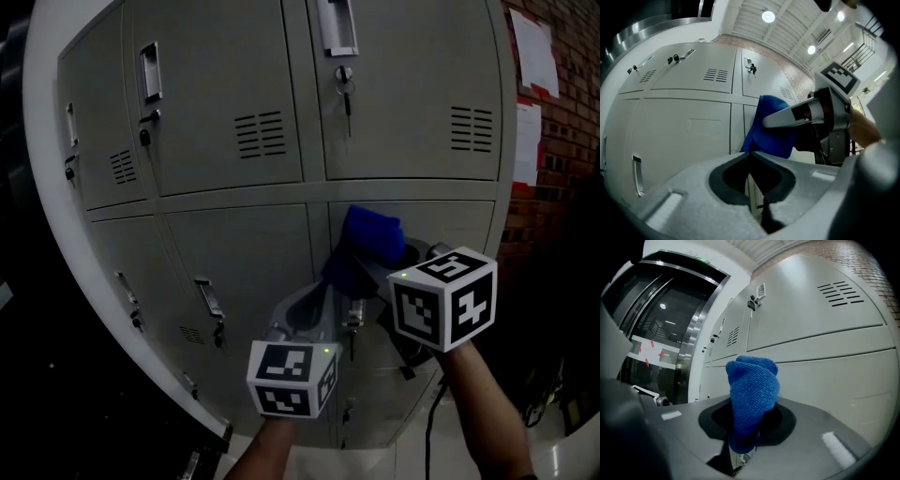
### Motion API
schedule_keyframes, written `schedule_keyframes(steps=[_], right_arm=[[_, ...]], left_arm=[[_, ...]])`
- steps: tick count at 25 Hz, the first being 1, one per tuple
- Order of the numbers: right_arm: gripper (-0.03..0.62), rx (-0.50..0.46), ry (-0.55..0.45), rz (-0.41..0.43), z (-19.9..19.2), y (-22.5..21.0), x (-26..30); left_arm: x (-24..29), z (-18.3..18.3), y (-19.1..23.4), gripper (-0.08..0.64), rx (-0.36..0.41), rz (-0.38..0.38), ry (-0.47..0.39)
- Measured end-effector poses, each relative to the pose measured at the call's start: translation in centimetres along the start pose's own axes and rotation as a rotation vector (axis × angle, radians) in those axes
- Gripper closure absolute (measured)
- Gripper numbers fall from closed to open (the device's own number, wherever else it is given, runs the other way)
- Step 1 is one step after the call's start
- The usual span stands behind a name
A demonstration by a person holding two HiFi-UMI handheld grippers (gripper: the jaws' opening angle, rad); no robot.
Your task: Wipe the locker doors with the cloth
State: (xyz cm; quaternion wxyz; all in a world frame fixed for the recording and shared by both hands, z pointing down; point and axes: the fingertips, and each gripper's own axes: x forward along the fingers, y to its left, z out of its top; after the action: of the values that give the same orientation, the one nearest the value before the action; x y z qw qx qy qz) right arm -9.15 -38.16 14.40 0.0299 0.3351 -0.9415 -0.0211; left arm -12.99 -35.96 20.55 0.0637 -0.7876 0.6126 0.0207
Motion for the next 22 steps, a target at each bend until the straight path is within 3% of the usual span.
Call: schedule_keyframes(steps=[22], right_arm=[[0.508, 0.03, 0.009, -0.236, -2.3, -12.3, -12.3]], left_arm=[[4.2, -0.2, -11.2, 0.557, 0.0, -0.134, 0.015]])
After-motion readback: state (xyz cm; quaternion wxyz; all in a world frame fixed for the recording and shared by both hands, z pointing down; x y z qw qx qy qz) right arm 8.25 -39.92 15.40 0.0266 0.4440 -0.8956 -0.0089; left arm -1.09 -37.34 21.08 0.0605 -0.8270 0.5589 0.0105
